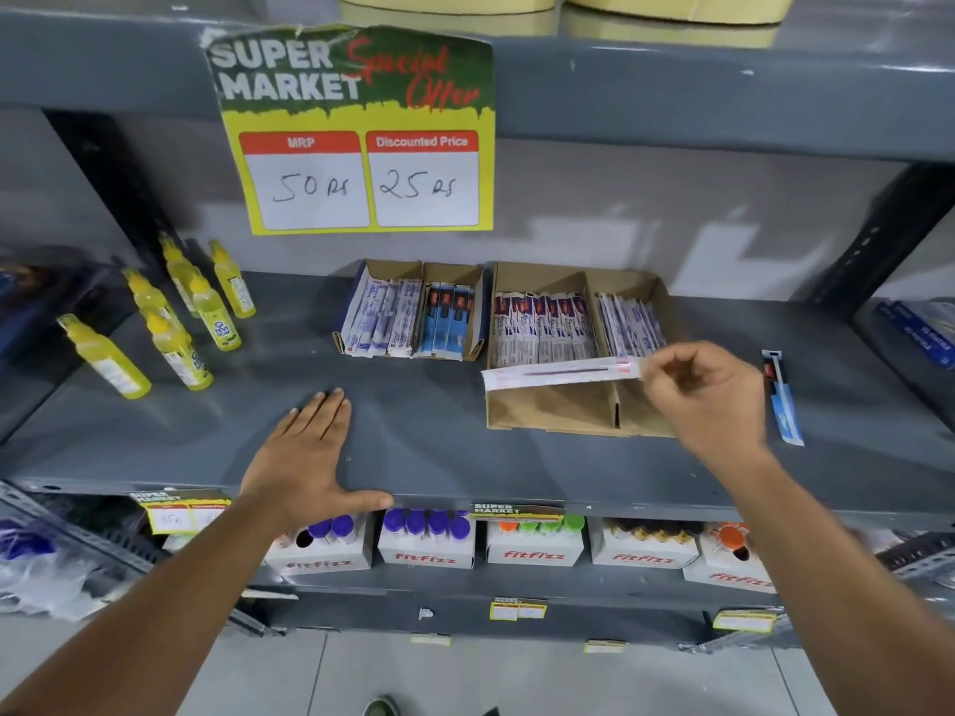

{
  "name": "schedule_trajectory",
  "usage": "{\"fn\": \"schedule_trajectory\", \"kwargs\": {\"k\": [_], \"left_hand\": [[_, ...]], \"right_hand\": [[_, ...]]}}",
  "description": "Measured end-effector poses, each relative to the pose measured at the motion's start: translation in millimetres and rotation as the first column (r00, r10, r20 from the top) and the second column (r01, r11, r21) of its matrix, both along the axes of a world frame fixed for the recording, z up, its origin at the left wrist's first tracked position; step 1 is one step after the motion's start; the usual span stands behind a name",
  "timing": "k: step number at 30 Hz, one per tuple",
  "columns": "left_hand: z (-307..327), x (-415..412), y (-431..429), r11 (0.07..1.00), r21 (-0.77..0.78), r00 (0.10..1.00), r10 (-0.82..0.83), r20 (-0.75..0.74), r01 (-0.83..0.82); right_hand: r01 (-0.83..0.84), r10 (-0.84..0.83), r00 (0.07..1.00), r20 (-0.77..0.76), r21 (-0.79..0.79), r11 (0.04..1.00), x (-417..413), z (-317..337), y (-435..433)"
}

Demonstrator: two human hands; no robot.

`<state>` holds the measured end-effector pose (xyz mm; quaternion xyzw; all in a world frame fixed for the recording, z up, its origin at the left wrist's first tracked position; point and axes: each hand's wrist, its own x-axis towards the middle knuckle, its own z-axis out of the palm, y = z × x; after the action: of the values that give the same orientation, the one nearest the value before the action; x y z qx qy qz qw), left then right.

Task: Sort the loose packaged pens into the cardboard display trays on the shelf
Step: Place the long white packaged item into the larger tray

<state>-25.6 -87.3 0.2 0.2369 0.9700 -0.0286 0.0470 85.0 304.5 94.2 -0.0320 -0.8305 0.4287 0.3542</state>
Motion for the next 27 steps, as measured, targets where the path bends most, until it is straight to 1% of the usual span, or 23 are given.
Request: {"fn": "schedule_trajectory", "kwargs": {"k": [1, 2, 3, 4, 5, 6, 9, 12, 21, 24, 27], "left_hand": [[0.2, -0.1, 0.1, 1.0, 0.002, 1.0, -0.002, 0.0, 0.002], [0.1, -0.1, 0.4, 1.0, 0.002, 1.0, -0.003, -0.002, 0.003], [0.0, -0.6, -0.4, 1.0, 0.005, 1.0, -0.002, -0.005, 0.002], [0.0, -0.8, -0.8, 1.0, 0.013, 1.0, -0.001, -0.006, 0.001], [0.0, -0.8, -0.7, 1.0, 0.022, 1.0, -0.001, -0.004, 0.001], [0.2, -0.8, -0.5, 1.0, 0.029, 1.0, -0.002, -0.002, 0.002], [-0.2, -0.9, -1.8, 0.999, 0.032, 1.0, -0.006, 0.006, 0.005], [-0.9, -1.5, -1.0, 1.0, 0.018, 1.0, -0.006, 0.013, 0.005], [-2.0, -0.8, -2.4, 0.999, 0.034, 1.0, -0.008, 0.02, 0.007], [-1.3, -0.5, -1.9, 0.998, 0.056, 1.0, -0.008, 0.021, 0.007], [-1.0, 0.8, -1.8, 0.998, 0.057, 1.0, -0.015, 0.011, 0.014]], "right_hand": [[0.087, -0.059, 0.992, -0.109, 0.265, 0.96, -1.4, 0.5, -4.7], [0.15, -0.042, 0.974, -0.223, 0.494, 0.856, -2.3, 0.3, -8.2], [0.159, 0.061, 0.95, -0.307, 0.64, 0.752, -3.3, -0.6, -12.3], [0.154, 0.172, 0.918, -0.358, 0.719, 0.678, -2.7, -2.5, -16.4], [0.155, 0.253, 0.885, -0.391, 0.76, 0.631, -1.1, -2.5, -21.9], [0.152, 0.315, 0.858, -0.405, 0.787, 0.598, 0.8, -2.5, -27.1], [0.089, 0.41, 0.845, -0.345, 0.845, 0.527, 5.2, -9.8, -45.3], [0.035, 0.442, 0.851, -0.284, 0.87, 0.491, 6.1, -19.0, -54.1], [-0.017, 0.463, 0.858, -0.223, 0.888, 0.459, 7.9, -18.7, -59.9], [0.0, 0.446, 0.862, -0.242, 0.879, 0.476, 4.7, -17.2, -57.0], [0.063, 0.395, 0.871, -0.292, 0.864, 0.499, -5.8, -12.5, -48.6]]}}
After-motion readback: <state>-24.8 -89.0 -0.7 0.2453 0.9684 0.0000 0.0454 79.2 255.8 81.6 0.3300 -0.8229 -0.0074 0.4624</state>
